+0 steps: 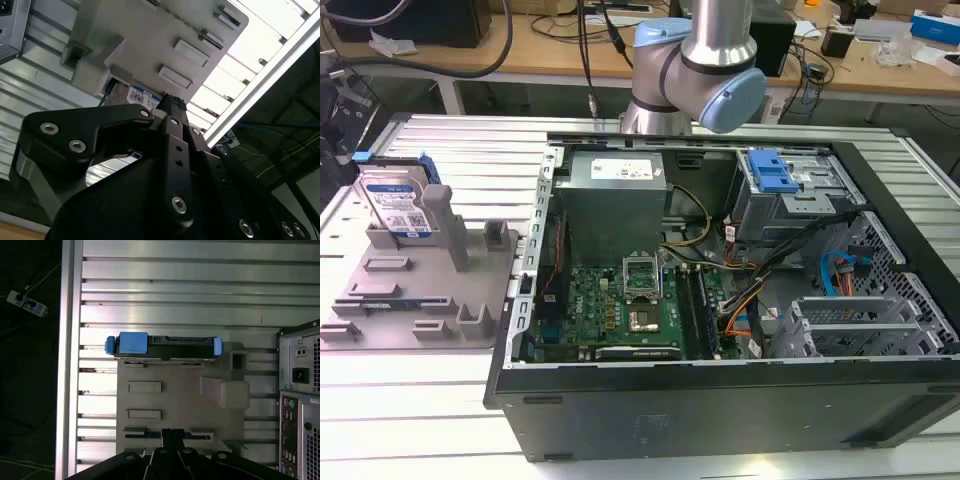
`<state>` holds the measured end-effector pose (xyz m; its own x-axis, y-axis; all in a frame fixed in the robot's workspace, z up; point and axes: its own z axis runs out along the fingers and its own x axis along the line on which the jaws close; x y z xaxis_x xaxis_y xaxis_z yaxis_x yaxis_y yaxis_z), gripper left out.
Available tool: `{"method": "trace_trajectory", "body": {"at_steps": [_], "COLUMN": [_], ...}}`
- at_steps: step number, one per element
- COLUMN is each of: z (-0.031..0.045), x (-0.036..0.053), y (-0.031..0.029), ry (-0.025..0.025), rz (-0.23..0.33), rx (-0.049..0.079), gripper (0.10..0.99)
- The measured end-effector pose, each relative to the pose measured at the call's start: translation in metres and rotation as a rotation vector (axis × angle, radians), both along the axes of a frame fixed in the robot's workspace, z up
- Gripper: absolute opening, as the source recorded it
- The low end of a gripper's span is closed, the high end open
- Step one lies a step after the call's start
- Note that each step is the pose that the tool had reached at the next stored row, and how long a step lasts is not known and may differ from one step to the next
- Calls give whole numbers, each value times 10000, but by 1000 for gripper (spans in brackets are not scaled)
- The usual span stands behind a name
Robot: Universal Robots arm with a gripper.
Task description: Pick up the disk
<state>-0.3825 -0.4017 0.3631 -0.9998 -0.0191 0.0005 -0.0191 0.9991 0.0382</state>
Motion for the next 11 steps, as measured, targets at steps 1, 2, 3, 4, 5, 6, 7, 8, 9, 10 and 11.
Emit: {"method": "trace_trajectory", "body": {"at_steps": [1, 2, 3, 4, 5, 6, 7, 8, 9, 10, 11], "z": [0, 0, 0, 0, 0, 0, 0, 0, 0, 0, 0], "x": [0, 0, 0, 0, 0, 0, 0, 0, 0, 0, 0], "y": [0, 0, 0, 0, 0, 0, 0, 0, 0, 0, 0], "ry": [1, 0, 1, 0, 0, 0, 0, 1, 0, 0, 0], "rz": [1, 0, 0, -1, 0, 0, 0, 0, 0, 1, 13], "rx": [0, 0, 0, 0, 0, 0, 0, 0, 0, 0, 0], "gripper": [106, 106, 106, 106, 106, 106, 106, 106, 106, 106, 106]}}
